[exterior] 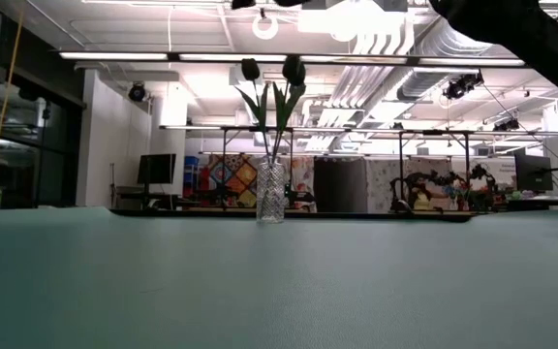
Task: Sort flowers into vase by color
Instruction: Return to Home Position
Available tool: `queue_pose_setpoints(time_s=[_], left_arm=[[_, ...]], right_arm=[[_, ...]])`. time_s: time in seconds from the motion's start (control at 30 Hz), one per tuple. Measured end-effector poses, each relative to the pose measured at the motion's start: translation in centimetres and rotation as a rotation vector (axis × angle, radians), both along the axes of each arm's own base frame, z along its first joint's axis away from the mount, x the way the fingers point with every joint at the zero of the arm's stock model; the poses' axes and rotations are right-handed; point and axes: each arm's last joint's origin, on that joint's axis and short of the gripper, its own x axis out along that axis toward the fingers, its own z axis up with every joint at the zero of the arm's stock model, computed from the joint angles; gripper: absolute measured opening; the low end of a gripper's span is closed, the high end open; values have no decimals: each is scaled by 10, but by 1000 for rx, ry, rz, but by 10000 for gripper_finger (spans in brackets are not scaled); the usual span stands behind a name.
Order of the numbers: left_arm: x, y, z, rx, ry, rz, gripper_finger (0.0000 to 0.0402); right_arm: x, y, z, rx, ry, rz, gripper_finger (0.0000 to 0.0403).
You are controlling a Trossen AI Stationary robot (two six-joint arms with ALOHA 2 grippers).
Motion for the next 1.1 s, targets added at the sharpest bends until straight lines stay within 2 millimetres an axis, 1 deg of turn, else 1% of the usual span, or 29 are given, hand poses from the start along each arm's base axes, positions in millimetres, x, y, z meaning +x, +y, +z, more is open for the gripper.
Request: queue_pose_setpoints(time_s=[0.07, 0.1, 0.13, 0.23, 0.3, 0.37, 0.43, 0.53, 0.63, 0.67, 0.73, 0.8, 0.87, 0.9, 1.0, 1.1], left_arm=[[0, 0, 0, 7, -1, 9, 0], [0, 0, 0, 6, 2, 9, 0], [0, 0, 0, 6, 7, 8, 0], [1, 0, -2, 4, 27, 5, 0], [3, 1, -4, -3, 57, 5, 0], [5, 1, -8, -11, 94, 5, 0], [9, 2, -11, -20, 134, 4, 0], [16, 4, -17, -33, 193, 4, 0], [29, 6, -24, -46, 262, -4, 0], [35, 7, -27, -48, 289, -13, 0], [50, 6, -34, -33, 340, -48, 0], [68, 2, -42, -6, 395, -99, 0], [89, -4, -54, 17, 459, -141, 0], [98, -9, -60, 25, 486, -165, 0], [123, -24, -77, 38, 565, -237, 0], [136, -38, -102, 53, 602, -300, 0]], right_arm=[[-7, -11, 6, -55, 10, -15, 36], [-11, -17, 9, -87, 16, -31, 19], [-17, -23, 13, -118, 20, -49, 11], [-41, -41, 30, -215, 74, -152, 16], [-62, -51, 40, -296, 125, -207, 7], [-84, -58, 47, -378, 198, -258, 2], [-105, -60, 52, -442, 305, -292, 4], [-136, -57, 55, -513, 482, -290, 1], [-162, -46, 56, -545, 675, -247, 0], [-170, -40, 55, -555, 731, -223, 0], [-184, -27, 54, -584, 832, -181, 0], [-195, -15, 57, -594, 854, -184, 0], [-210, -7, 59, -586, 885, -192, 0], [-220, -3, 60, -585, 893, -204, 0], [-255, 3, 54, -594, 1020, -314, 0], [-291, 11, 45, -512, 1055, -450, 0]])
